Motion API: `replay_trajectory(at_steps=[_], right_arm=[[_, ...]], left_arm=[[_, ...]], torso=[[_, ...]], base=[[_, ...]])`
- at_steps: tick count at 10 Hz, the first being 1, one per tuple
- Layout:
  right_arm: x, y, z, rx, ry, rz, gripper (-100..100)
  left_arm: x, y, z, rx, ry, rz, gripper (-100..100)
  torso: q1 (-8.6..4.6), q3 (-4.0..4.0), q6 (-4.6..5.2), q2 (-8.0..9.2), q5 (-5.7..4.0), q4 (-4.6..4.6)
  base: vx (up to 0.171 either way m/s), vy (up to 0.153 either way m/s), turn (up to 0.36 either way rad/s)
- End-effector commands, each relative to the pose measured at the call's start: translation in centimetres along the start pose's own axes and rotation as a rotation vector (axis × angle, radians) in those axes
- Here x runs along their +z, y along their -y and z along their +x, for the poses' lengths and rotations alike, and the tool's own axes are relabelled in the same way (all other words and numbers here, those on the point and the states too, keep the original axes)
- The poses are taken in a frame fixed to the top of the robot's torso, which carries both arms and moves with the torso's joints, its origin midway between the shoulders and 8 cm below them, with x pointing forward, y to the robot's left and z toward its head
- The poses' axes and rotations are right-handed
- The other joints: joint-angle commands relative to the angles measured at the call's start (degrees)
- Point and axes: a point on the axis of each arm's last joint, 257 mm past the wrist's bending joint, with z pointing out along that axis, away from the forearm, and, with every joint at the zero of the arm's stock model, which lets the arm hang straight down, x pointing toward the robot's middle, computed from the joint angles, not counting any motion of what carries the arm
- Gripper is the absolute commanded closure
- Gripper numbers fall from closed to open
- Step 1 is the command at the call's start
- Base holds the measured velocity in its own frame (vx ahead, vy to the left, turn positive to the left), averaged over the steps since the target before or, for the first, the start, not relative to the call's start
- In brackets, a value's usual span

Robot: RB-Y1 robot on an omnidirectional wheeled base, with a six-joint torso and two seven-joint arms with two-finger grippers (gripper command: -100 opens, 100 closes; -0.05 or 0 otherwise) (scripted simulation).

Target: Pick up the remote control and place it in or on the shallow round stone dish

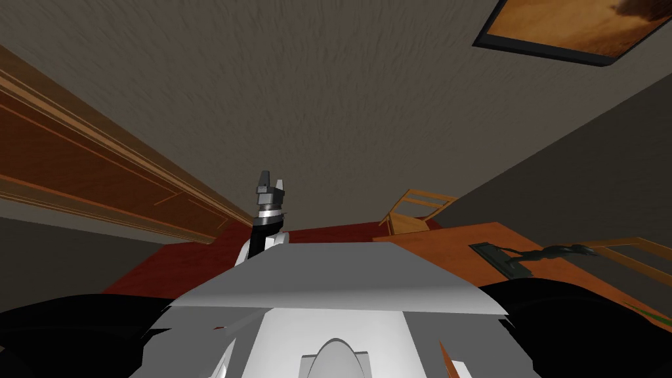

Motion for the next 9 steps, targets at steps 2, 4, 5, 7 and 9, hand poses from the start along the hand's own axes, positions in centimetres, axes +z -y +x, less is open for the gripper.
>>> replay_trajectory(at_steps=[2,4,5,7,9], right_arm=[[-1.6,2.1,1.8,-0.007,-0.045,0.035,100],[-1.2,1.3,1.1,-0.012,-0.030,0.019,100],[-4.1,4.3,3.6,-0.035,-0.080,0.058,100],[-5.3,5.5,4.3,-0.048,-0.097,0.073,100],[-6.5,6.6,4.8,-0.063,-0.109,0.084,100]], left_arm=[[0.0,0.0,0.0,0.000,0.000,0.000,0],[0.0,0.0,0.0,0.000,0.000,0.000,0],[0.0,0.0,0.0,0.000,0.000,0.000,0],[0.0,0.0,0.0,0.000,0.000,0.000,0],[0.0,0.0,0.0,0.000,0.000,0.000,0]], torso=[[0.14,0.02,-0.06,0.00,-0.02,0.05],[-0.05,0.00,-0.14,-0.06,-0.02,0.06],[-0.18,-0.02,-0.15,-0.11,-0.09,0.07],[0.26,-0.04,-0.08,-0.08,0.07,0.01],[0.25,-0.01,-0.06,-0.01,0.12,0.00]], base=[[-0.011,0.083,-0.048],[-0.004,0.009,0.012],[0.019,0.092,-0.104],[-0.004,0.105,-0.088],[-0.017,0.072,-0.076]])
